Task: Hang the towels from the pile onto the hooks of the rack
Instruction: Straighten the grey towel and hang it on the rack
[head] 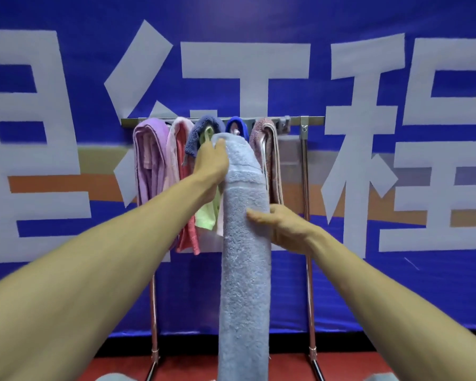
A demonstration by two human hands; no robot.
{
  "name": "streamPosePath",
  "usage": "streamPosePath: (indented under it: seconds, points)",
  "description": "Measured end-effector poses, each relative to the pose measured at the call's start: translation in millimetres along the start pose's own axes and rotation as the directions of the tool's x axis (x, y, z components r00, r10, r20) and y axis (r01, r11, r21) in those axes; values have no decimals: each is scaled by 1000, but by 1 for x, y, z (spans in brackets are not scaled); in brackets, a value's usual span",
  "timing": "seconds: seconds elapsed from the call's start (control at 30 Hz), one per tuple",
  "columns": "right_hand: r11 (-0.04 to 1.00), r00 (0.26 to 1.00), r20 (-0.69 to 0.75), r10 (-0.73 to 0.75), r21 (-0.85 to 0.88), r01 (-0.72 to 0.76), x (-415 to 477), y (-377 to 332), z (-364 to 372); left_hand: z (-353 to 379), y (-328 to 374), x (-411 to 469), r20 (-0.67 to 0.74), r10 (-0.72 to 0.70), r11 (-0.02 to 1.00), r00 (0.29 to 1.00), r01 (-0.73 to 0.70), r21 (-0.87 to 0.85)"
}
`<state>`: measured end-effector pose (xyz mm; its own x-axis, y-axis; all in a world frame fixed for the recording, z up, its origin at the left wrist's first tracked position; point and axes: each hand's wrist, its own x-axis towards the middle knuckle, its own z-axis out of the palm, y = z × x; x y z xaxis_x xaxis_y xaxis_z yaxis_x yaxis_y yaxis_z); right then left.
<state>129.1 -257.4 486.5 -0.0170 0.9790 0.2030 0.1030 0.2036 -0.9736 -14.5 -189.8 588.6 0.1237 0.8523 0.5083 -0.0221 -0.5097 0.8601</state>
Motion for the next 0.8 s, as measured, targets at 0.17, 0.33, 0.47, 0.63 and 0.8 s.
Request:
streamPosePath:
  seconds: [0.17,0.33,0.47,0.63,0.8]
  points:
    - [993,992,51,118,-24,-117,-6,37,2,-5,-27,17,-68,-180,963,981,161,-217]
    - [997,997,-40,69,-28,-70,-9,51,-7,-15,-49,20,-229,-345,898,910,249,-364]
    - [996,996,-86,34,-85,-41,-16,51,-17,-19,-59,4,-316,-218,975,923,189,-118]
    - [989,980,-177,-90,104,110,-15,30,-2,-5,-75,-3,-159,-314,948,936,299,-113]
    - [910,914,-395,-97,338,242,5,1,14,-3,-86,-49,255,-435,891,863,454,-16]
